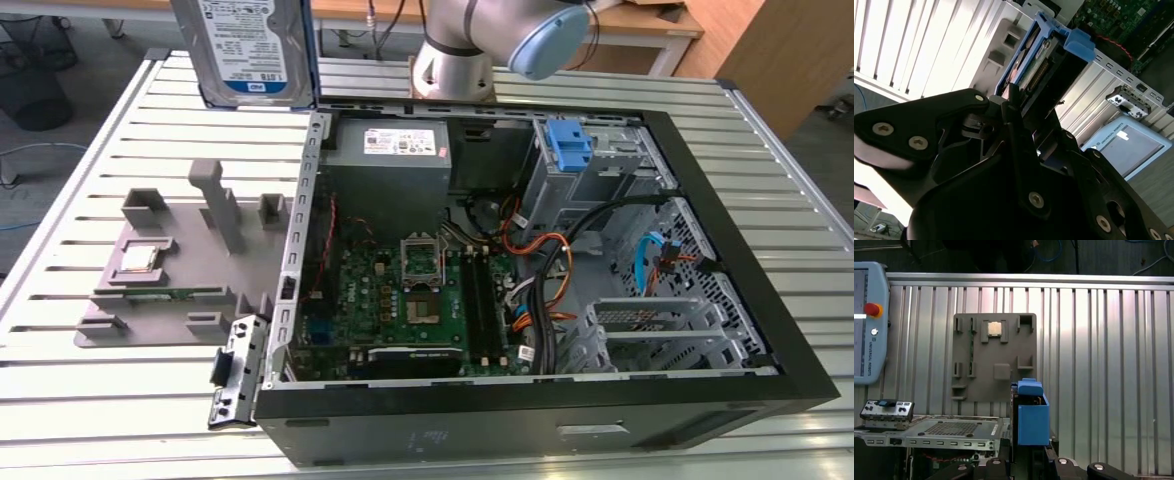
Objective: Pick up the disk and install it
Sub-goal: 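Pick up the disk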
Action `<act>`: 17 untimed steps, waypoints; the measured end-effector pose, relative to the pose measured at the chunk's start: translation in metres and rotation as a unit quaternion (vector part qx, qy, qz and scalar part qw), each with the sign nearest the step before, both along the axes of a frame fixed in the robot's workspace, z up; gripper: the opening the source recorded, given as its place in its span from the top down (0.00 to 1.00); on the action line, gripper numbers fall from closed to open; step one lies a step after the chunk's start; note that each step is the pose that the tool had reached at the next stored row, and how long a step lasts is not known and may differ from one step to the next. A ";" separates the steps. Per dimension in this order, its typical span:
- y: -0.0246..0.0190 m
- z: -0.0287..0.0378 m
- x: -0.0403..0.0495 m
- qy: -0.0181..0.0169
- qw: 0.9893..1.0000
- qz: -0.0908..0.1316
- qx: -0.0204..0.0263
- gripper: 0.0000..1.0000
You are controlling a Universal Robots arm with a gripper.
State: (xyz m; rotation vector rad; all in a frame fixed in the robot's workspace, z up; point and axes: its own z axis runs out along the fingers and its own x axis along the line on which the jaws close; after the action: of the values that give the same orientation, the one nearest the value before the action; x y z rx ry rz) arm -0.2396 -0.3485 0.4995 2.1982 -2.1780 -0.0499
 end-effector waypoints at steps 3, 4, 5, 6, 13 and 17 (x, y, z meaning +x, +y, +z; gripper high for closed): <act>0.0007 0.0000 0.0033 0.000 1.000 0.000 0.000 0.65; 0.0009 -0.0001 0.0043 0.000 1.000 0.000 0.000 0.65; 0.0011 -0.0001 0.0051 0.000 1.000 0.000 0.000 0.65; 0.0014 0.0000 0.0057 0.000 1.000 0.000 0.000 0.65; 0.0031 -0.0002 0.0104 0.000 1.000 0.000 0.000 0.65; 0.0036 -0.0008 0.0210 0.000 1.000 0.000 0.000 0.65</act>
State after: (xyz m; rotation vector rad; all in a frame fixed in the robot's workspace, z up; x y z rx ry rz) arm -0.2186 -0.3449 0.4987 2.1982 -2.1781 -0.0499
